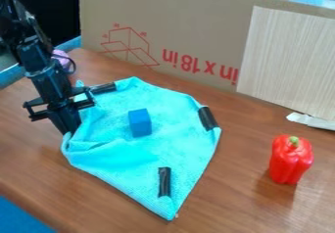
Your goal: Unfold the cloth from top right to bottom left
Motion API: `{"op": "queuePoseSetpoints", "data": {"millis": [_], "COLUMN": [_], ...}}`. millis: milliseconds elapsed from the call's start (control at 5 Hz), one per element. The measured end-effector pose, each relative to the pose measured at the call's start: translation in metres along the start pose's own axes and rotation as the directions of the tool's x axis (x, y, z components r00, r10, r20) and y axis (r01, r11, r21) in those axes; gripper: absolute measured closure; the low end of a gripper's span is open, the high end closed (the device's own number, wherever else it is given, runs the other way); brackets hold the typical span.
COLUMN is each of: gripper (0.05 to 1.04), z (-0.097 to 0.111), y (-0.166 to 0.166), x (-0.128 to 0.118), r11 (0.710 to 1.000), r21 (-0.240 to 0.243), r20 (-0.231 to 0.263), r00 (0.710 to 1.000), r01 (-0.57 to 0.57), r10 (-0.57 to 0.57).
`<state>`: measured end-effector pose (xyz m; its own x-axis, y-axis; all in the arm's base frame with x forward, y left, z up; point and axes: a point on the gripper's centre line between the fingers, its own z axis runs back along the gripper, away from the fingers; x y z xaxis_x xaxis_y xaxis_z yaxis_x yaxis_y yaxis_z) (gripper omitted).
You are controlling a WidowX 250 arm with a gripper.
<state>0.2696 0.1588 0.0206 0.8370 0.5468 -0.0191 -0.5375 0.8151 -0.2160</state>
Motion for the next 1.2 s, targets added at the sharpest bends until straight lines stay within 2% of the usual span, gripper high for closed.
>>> {"op": "queuePoseSetpoints", "data": {"millis": [200,400,600,800,1000,1200], "gripper": [1.033,1.033,1.033,1.033,1.033,1.012], "z": [0.006,0.017,0.032,0.045,0.044,0.044], "y": [0.009,0.027,0.044,0.048,0.041,0.034], "x": [0.0,-0.002,-0.001,-0.005,-0.012,-0.004], "r11": [0.999,0.996,0.994,0.994,0.973,0.936], "r21": [-0.033,-0.088,-0.092,-0.03,0.148,0.303], "r20": [-0.014,-0.023,0.011,0.11,0.243,0.302], "r00": [1.0,1.0,0.998,0.988,0.96,0.95], "r01": [0.024,-0.008,-0.061,-0.108,-0.176,-0.178], "r10": [-0.024,0.006,0.062,0.111,0.136,0.083]}}
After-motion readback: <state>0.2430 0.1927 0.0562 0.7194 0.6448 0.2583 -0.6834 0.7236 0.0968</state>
